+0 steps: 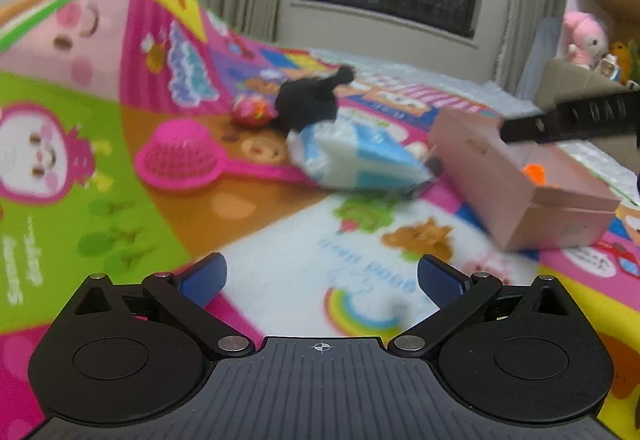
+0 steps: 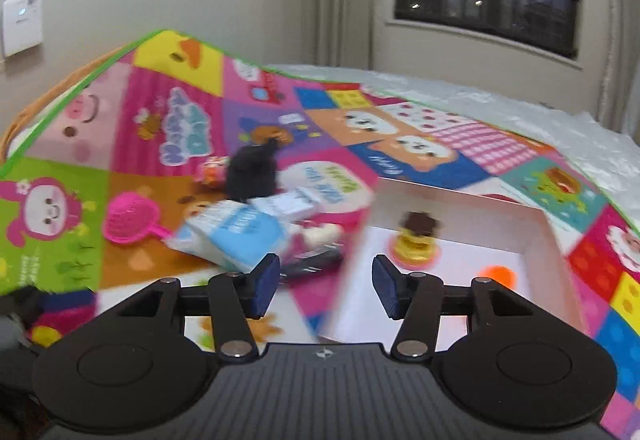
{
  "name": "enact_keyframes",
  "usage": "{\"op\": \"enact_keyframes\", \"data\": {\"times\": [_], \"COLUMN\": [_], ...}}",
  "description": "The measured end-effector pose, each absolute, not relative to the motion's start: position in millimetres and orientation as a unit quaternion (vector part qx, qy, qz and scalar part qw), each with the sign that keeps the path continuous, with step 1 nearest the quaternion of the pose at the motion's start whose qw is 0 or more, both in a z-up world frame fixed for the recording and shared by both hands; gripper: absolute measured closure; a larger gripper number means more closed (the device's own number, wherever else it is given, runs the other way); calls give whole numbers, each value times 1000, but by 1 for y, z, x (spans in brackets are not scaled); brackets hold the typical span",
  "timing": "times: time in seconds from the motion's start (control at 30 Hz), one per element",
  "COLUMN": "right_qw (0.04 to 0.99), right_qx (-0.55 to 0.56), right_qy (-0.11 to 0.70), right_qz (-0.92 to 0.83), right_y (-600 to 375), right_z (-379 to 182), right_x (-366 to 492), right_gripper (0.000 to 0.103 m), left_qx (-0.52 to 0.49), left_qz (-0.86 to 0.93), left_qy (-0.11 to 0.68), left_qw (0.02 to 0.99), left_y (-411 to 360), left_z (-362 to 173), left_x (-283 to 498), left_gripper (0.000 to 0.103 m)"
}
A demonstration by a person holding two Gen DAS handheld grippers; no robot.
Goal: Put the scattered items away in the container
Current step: 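Grasp the blue-white wet-wipe pack with the right gripper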
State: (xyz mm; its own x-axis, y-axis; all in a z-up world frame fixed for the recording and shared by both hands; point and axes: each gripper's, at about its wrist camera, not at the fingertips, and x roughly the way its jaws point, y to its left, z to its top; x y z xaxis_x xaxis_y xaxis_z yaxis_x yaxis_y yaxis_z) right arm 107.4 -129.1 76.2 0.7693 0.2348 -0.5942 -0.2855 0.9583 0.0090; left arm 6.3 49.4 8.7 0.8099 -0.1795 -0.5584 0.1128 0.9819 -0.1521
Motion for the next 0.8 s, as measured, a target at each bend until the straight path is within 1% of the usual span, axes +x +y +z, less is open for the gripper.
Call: {"op": "enact_keyframes", "data": {"times": [0.03, 0.13, 0.27, 0.33, 0.43, 0.47, 0.53, 0.57, 0.67, 0.7, 0.73, 0.8], "right_qw": [935, 927, 922, 928, 941, 941, 938, 939, 929, 921, 912, 895], "right_qx": [-35, -26, -59, -69, -37, -26, -34, -43, -67, -72, -78, -93], "right_qy": [325, 358, 381, 366, 327, 320, 315, 311, 327, 341, 357, 384], "right_qz": [140, 108, 41, 25, 83, 109, 140, 141, 162, 174, 186, 206], "right_y": [-121, -97, -75, -69, -68, -66, -56, -50, -33, -28, -22, -14], "right_z": [75, 62, 37, 30, 40, 44, 47, 47, 38, 33, 27, 15], "right_x": [118, 150, 192, 197, 184, 180, 181, 185, 208, 218, 229, 241], "right_gripper": [62, 62, 62, 62, 61, 59, 23, 20, 18, 15, 8, 5], "left_qx": [-58, -45, -35, -40, -47, -46, -42, -40, -42, -43, -44, -45], "left_qz": [-77, -71, -68, -70, -71, -71, -69, -69, -69, -70, -70, -70], "left_qy": [300, 291, 289, 287, 287, 287, 288, 288, 286, 286, 286, 286], "left_qw": [949, 953, 954, 955, 954, 954, 954, 954, 955, 955, 955, 955], "left_y": [50, 46, 45, 46, 48, 47, 46, 45, 46, 46, 46, 46], "left_z": [6, 3, 1, 0, -1, -1, -2, -2, -2, -2, -3, -3], "left_x": [6, 2, 0, -1, -1, 0, 0, 0, -1, -1, -1, -1], "left_gripper": [0, 0, 0, 0, 0, 0, 0, 0, 0, 0, 0, 0]}}
